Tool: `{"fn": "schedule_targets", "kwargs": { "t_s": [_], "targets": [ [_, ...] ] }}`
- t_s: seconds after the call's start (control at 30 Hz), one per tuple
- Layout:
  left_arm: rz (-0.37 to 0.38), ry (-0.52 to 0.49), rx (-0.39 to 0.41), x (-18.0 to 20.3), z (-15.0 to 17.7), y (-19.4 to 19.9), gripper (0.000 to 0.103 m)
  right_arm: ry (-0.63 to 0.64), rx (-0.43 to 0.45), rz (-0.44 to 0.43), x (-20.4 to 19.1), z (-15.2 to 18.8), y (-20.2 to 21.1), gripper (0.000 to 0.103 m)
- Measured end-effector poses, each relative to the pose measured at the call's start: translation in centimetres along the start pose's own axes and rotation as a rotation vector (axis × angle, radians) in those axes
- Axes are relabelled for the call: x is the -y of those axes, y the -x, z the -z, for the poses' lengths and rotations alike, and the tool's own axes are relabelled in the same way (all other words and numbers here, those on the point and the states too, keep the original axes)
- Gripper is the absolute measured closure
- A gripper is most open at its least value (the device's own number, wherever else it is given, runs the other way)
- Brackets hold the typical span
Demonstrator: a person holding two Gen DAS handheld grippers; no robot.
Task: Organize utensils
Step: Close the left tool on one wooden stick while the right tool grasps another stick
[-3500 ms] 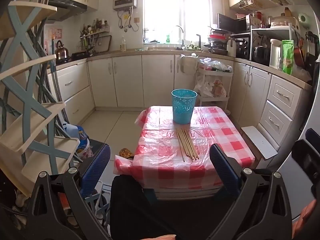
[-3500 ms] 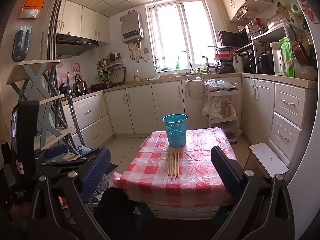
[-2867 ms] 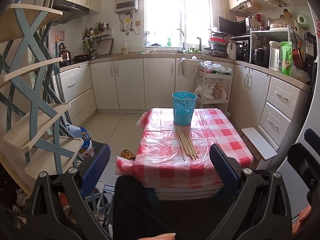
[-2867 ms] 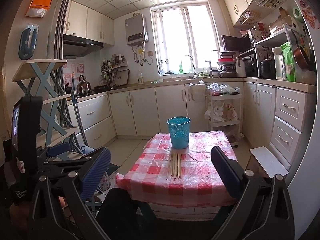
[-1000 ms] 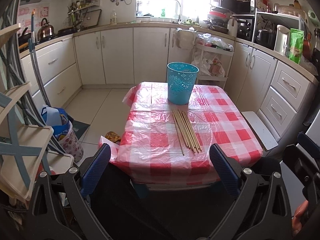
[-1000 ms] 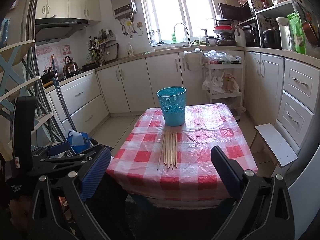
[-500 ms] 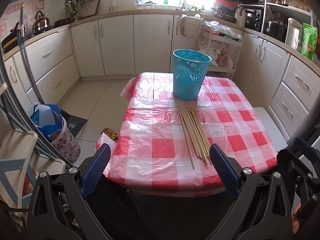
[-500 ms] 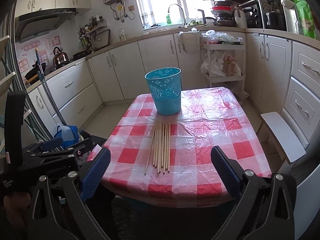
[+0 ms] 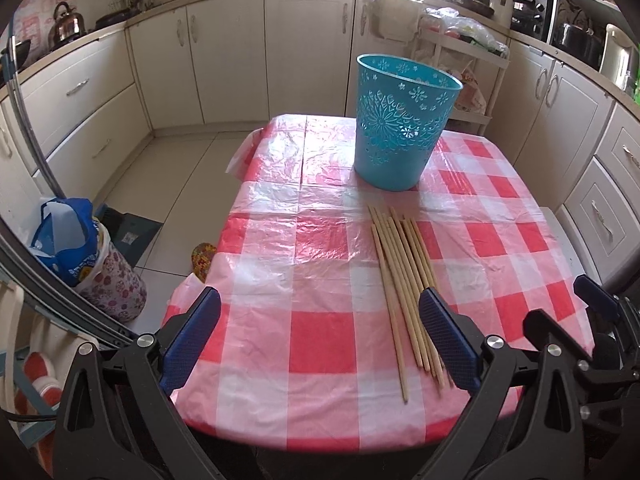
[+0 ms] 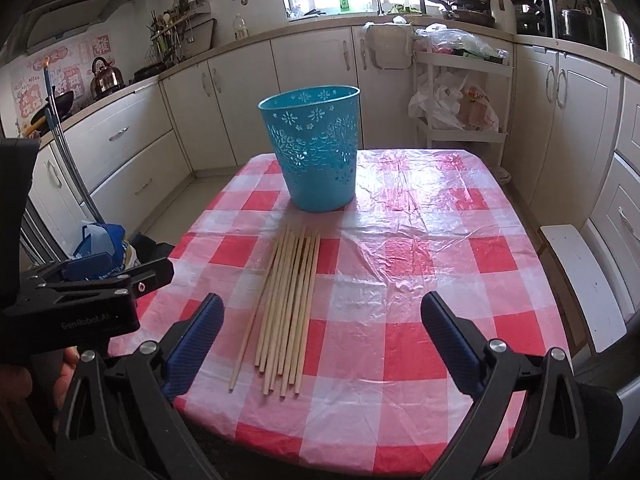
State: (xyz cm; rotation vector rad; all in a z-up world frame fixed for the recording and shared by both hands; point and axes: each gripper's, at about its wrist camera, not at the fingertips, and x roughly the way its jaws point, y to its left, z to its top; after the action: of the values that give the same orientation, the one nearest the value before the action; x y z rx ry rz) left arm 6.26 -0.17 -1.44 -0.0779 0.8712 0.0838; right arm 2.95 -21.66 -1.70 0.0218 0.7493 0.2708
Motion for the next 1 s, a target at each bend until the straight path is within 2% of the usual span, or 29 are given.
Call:
{"fn": "schedule_targets", "kwargs": {
  "t_s": [0.07, 0.1, 0.17, 0.23, 0.53, 0.8, 1.0],
  "targets": [
    [-0.002, -0.007, -0.017, 0.4, -0.4, -1.6, 0.008, 0.008, -0.039, -0.001, 0.3, -0.1, -2.0, 0.031],
    [-0.002, -0.011, -0.025, 0.6, -0.5, -2.3, 0.008, 0.006, -0.055, -0.008, 0.4, -0.1, -2.9, 0.034],
    [-0.009, -0.024, -0.043, 1.0, -0.7, -3.9, 0.008, 0.012, -0.089, -0.024, 0.5, -0.1, -4.9, 0.051],
    [-0.015, -0.034, -0.059, 1.3, -0.8, -5.2, 0.008, 0.022, -0.112, -0.030, 0.7, -0.3, -6.5, 0.055],
    [-0.032, -0.061, -0.114, 2.1, -1.5, -10.2, 0.008, 0.068, -0.203, -0.022, 0.8, -1.9, -12.7, 0.065],
    [-0.023, -0.089, -0.129, 2.3, -1.8, -11.9, 0.008, 0.075, -0.244, -0.067, 1.2, -2.9, -14.8, 0.065],
    [-0.021, -0.092, -0.140, 2.2, -1.5, -12.5, 0.008, 0.111, -0.261, -0.063, 1.0, -3.5, -15.6, 0.065]
  ]
}}
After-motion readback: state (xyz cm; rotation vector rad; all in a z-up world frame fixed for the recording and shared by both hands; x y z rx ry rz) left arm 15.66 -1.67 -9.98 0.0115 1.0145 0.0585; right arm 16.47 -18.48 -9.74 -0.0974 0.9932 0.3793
